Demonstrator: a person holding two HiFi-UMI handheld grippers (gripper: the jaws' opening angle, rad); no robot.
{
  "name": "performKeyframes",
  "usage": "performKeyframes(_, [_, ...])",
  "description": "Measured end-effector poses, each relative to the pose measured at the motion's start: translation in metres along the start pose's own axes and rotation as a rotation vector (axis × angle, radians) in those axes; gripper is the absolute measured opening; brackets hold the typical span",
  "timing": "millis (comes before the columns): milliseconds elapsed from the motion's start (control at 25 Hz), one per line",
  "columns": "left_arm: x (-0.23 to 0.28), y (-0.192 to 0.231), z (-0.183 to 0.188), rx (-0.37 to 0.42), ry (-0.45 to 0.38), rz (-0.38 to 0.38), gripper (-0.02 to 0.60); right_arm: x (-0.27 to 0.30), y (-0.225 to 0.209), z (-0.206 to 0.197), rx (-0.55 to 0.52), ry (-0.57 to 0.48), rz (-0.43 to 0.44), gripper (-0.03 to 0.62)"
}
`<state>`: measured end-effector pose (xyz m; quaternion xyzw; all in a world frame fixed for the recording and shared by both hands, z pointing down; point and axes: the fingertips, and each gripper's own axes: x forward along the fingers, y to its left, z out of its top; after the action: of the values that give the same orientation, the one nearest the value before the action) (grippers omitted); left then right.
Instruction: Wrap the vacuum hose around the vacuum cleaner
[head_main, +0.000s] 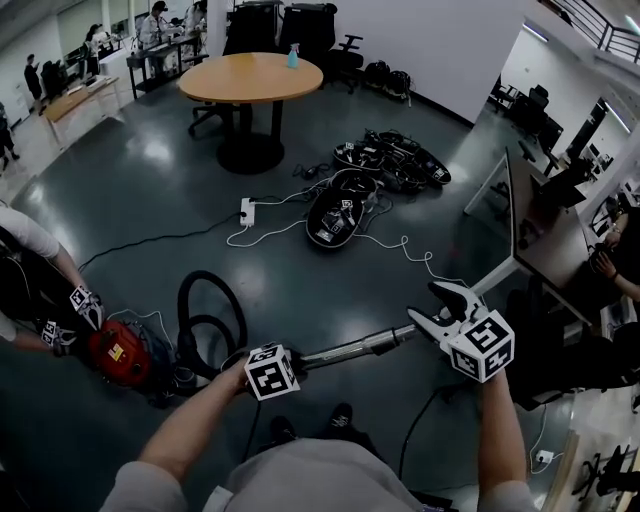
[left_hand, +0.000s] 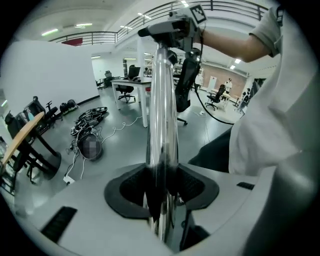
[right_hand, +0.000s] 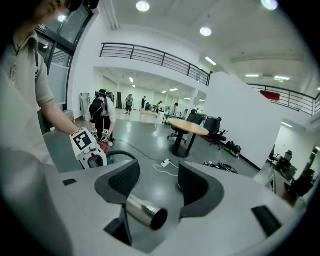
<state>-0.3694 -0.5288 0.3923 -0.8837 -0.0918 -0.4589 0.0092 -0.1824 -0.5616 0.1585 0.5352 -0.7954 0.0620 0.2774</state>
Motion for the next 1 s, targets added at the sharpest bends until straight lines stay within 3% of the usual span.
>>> performKeyframes(200, [-0.002, 0.028, -0.01, -0.114, -0.012, 0.061, 0.169, 0.001, 0.033, 0.014, 0.017, -0.082, 0.034, 0.255])
performKeyframes(560, [0.003, 0.062, -0.03, -0.352, -0.038, 0.138, 0.169, 0.086, 0.107, -0.023, 0.087, 0.059, 0.329, 0.255])
performKeyframes(800, [0.004, 0.101, -0.047, -0.552, -0.038, 0.201, 0.169, 0.151, 0.103, -0.033, 0.086, 0.117, 0.494, 0.255])
performKeyframes(1000, [0.007, 0.129, -0.054, -0.7, -0.026, 0.262, 0.169, 0.202, 0.096, -0.035, -0.008, 0.168, 0.63, 0.255])
